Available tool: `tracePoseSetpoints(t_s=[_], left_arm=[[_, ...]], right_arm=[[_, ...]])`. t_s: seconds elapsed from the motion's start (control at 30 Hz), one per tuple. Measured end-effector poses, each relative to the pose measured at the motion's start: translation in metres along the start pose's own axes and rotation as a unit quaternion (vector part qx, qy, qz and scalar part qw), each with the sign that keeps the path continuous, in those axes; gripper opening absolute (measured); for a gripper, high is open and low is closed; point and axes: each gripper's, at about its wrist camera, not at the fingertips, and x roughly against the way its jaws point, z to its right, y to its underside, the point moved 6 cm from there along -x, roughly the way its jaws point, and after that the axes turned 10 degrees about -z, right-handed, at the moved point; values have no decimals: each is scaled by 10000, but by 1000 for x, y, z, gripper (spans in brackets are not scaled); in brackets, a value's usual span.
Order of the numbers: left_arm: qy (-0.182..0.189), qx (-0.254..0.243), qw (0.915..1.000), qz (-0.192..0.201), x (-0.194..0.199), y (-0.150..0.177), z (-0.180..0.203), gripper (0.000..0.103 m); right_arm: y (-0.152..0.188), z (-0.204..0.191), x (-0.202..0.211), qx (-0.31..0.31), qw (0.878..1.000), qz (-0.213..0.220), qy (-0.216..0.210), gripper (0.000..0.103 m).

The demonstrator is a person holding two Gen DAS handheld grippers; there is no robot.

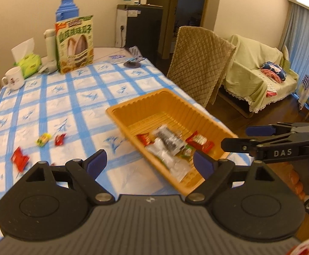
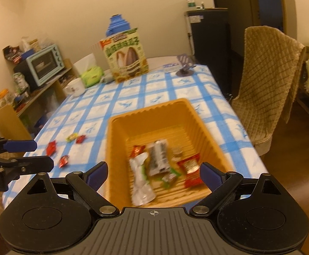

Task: Organize snacks
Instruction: 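Withdraw both open tools from the tray toward the remaining sweets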

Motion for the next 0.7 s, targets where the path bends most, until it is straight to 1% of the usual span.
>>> tracePoseSetpoints(t_s=[0.37,0.5,0.7], left_arm=[[-159,326,9990,-271,16,37,-46,87],[-261,463,9980,-330,18,45,-67,87],[-401,636,9964,-388,22,52,-103,87]], right_arm=[[21,-55,-19,315,9978,-457,-360,93],[26,-78,-32,424,9961,-607,-485,93],[24,-112,-56,582,9939,-742,-575,93]])
